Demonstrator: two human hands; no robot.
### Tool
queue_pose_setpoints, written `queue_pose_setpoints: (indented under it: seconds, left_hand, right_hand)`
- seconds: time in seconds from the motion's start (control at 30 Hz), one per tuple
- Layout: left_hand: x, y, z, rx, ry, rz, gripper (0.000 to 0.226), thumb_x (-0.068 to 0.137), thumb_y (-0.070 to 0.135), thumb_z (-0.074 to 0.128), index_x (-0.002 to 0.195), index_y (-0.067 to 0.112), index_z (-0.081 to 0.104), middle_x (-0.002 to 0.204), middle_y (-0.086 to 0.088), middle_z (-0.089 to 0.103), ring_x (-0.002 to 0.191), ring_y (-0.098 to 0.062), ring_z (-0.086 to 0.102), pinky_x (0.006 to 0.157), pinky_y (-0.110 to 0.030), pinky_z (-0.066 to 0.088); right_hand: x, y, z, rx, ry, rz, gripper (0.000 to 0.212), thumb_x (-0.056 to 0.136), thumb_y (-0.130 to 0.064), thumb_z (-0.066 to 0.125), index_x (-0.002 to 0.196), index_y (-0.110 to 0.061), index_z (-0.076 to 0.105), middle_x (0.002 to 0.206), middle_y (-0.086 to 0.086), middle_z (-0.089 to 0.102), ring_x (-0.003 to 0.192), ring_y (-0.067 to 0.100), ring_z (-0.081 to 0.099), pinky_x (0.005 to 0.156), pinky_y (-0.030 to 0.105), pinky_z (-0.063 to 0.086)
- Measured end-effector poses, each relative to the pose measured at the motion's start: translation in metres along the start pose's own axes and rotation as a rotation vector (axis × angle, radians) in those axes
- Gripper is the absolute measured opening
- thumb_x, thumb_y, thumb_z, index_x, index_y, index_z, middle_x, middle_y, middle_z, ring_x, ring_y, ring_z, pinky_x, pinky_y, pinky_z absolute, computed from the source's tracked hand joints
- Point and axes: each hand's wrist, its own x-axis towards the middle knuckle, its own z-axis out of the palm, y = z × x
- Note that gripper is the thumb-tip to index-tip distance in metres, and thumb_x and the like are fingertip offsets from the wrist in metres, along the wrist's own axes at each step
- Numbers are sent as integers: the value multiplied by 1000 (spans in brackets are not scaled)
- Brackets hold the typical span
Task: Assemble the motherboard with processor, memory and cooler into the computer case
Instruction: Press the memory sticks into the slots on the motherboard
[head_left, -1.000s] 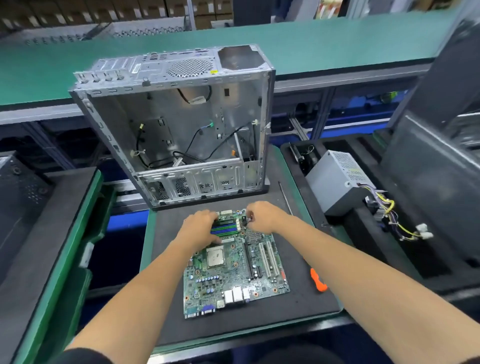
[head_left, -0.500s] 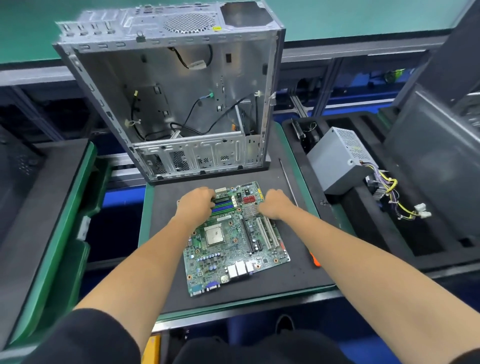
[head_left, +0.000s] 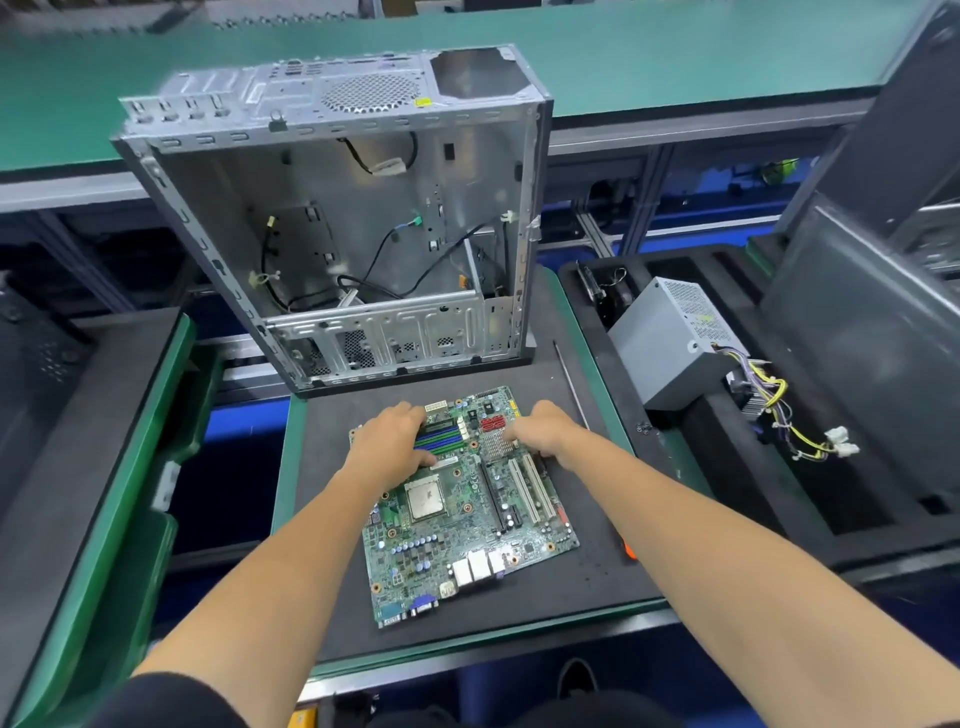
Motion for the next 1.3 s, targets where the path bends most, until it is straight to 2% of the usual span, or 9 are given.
queue_pose_setpoints:
  seconds: [0.13,0.27,0.37,0.53,0.63,0.77,0.93,1.03,1.3]
  left_hand:
    - [-2,3,5,-22,30,-21,47,79,42,72,112,15,51,107,0,53,101,-20,51,75,-32,42]
    - [-3,0,5,-188,55,-65,51,75,35,78,116,16,54,106,3,53,101,-17,50,79,-31,42]
    - [-4,-3,0,-271,48,-96,47,72,35,80,109,18,57,98,7,51,91,-12,48,76,-27,40]
    - [-5,0,-7,-305,103,-125,16,88,30,66,98,18,63,94,3,59,83,-14,52,71,-28,39]
    - [-5,9,-8,-263,158,-160,8,91,22,61,90,15,64,89,2,60,78,-15,53,67,-30,41]
    - [-7,16,-7,-199,221,-221,14,93,14,56,79,14,57,82,3,61,73,-16,55,59,-30,39]
    - [1,29,-17,-154,263,-176,14,93,8,51,82,12,58,87,3,68,80,-16,62,59,-30,45]
    - [11,48,-25,-145,290,-152,13,93,10,52,82,12,57,89,3,69,80,-17,64,59,-28,45]
    - [46,120,-47,-230,359,-46,30,94,13,53,66,17,44,82,-1,67,70,-20,60,55,-28,41]
  right_hand:
    - [0,1,-6,118,-83,47,55,87,-29,65,133,-7,42,138,12,42,122,28,46,97,39,43]
    - [3,6,-11,296,-147,50,63,90,-23,60,144,-5,31,152,13,33,137,31,35,108,45,32]
    - [3,6,-9,421,-199,64,64,98,-23,52,151,-7,21,159,13,20,145,32,21,116,48,20]
    - [5,6,-7,543,-172,59,62,102,-26,47,153,-6,18,161,10,16,148,28,16,118,43,16]
    - [8,9,-7,544,-140,48,62,104,-25,43,152,0,13,161,13,14,147,29,16,118,42,16]
    - [5,12,-8,522,-142,23,62,104,-27,41,151,3,13,160,15,14,147,30,16,117,41,17]
    - [0,12,-25,464,-105,6,57,105,-32,38,150,-2,21,159,15,19,145,32,21,116,45,21]
    - [-4,10,-51,409,-65,-33,54,105,-33,37,150,-5,25,158,15,22,144,33,24,114,47,23]
    - [-16,15,-144,256,86,-135,47,105,-26,37,147,-4,33,155,12,31,142,30,29,113,47,24]
